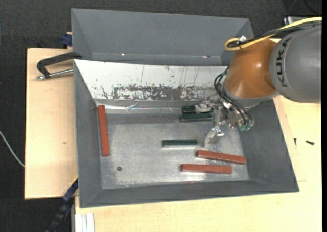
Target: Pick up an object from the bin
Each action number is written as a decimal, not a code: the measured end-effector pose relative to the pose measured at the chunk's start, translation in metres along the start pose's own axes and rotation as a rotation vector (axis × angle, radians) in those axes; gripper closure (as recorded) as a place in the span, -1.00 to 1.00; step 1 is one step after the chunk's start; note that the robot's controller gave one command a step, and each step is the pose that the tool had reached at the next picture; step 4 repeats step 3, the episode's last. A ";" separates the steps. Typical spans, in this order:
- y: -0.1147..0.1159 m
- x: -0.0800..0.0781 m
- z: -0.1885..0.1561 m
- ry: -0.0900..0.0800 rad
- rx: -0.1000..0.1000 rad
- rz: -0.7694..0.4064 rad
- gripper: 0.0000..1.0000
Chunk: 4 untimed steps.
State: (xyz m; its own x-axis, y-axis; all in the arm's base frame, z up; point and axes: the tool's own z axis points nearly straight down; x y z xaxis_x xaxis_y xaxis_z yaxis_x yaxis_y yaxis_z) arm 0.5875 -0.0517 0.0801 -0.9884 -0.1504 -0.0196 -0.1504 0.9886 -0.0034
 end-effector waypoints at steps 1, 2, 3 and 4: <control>0.099 0.011 0.002 0.024 0.000 -0.008 1.00; 0.099 0.011 0.002 0.024 0.000 -0.008 1.00; 0.121 -0.011 -0.184 0.015 -0.004 -0.024 1.00; 0.121 -0.011 -0.184 0.015 -0.004 -0.024 1.00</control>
Offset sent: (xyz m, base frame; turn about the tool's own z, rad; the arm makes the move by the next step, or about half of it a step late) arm 0.0000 0.0000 0.0000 0.0000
